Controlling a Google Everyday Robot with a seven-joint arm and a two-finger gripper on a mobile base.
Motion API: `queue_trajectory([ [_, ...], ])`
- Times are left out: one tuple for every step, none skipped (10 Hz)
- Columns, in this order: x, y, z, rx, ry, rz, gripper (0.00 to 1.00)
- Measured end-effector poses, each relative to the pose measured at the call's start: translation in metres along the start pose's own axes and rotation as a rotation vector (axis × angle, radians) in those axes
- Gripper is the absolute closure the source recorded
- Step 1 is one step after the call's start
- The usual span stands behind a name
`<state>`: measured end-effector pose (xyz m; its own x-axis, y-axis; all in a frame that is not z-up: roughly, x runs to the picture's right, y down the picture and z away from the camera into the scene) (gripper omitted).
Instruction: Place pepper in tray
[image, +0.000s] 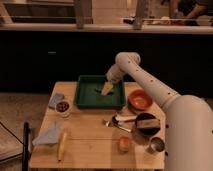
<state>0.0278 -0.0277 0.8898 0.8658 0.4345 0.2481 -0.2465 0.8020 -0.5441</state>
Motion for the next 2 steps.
queue_trajectory([
  [0.0021,0.0005,-0.0053,-0.005,0.003,-0.004,0.20],
  [0.0056,0.0011,-0.0125,-0.009,0.006,-0.008,0.20],
])
